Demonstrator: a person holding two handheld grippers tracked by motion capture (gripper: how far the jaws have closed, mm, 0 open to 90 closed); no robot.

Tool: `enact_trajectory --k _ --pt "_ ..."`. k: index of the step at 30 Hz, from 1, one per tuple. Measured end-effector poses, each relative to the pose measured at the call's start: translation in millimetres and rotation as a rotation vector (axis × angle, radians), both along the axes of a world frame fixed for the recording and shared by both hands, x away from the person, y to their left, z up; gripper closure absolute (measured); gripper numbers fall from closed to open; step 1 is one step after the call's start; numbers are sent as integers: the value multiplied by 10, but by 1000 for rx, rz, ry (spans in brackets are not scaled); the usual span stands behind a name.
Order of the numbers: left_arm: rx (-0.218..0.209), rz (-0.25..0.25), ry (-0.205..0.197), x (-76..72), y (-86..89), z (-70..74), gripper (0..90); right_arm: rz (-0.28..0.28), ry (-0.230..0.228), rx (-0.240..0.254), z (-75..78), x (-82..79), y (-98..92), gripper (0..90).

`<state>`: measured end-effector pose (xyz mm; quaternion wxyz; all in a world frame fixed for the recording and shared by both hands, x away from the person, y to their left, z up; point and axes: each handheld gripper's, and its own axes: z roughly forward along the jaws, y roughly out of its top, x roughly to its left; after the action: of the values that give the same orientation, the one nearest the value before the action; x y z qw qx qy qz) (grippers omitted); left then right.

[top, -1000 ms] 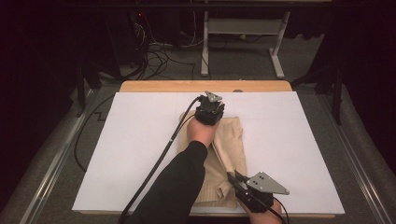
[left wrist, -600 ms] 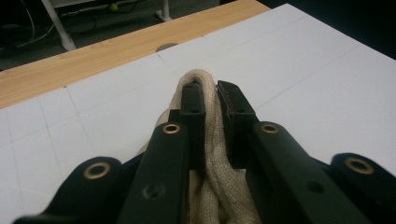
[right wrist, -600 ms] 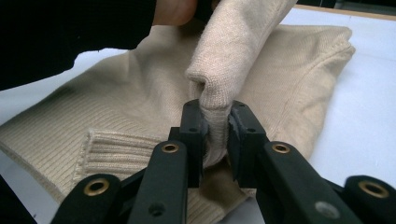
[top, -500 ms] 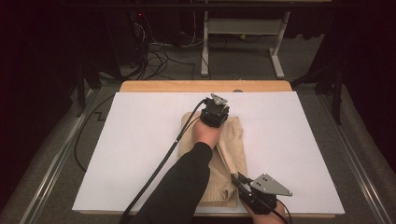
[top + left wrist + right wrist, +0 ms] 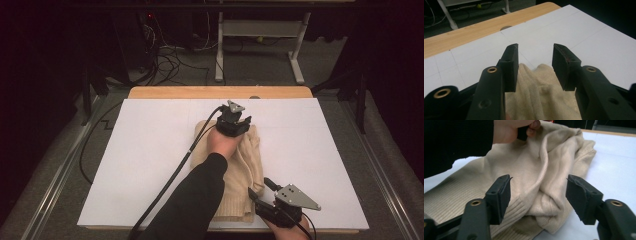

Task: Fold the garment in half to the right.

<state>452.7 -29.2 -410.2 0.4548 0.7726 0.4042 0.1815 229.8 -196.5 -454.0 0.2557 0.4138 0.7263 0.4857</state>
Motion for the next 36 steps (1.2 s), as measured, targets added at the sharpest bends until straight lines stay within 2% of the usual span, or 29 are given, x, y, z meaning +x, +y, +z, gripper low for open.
enact_trajectory --k 1,5,10,12,13,16,18,20,22,23,25,28,31,36 --pt "-3 -1 4 -1 3 6 496 1 -4 2 6 -1 -2 356" --pt "10 -19 5 -14 33 31 495 4 -11 4 20 4 -8 337" --pt "8 -47 25 -28 117 103 374 8 -21 14 48 5 -13 314" --pt "5 -60 11 -59 151 144 365 10 -23 17 57 8 -10 303" --pt "2 -62 3 -80 171 167 325 10 -26 17 61 12 -11 297" --pt "-34 -72 -22 -140 264 223 315 7 -29 19 69 17 -20 283" --pt "-13 -50 -33 -174 331 255 239 4 -29 22 77 15 -29 275" --pt "-17 -37 -41 -199 431 273 232 1 -31 29 84 17 -38 267" --pt "-28 -22 -39 -213 537 277 225 -2 -33 32 89 19 -44 254" --pt "-21 -14 -25 -213 589 274 182 -2 -35 35 89 25 -45 249" --pt "-10 -20 -15 -218 654 262 148 1 -30 35 89 35 -47 244" --pt "-22 -20 -18 -241 739 241 131 -3 -32 31 88 56 -50 237" --pt "-22 -24 -6 -249 800 221 65 -7 -30 31 93 65 -65 235" --pt "-45 -17 0 -314 1071 178 0 -15 -27 37 99 69 -96 235"
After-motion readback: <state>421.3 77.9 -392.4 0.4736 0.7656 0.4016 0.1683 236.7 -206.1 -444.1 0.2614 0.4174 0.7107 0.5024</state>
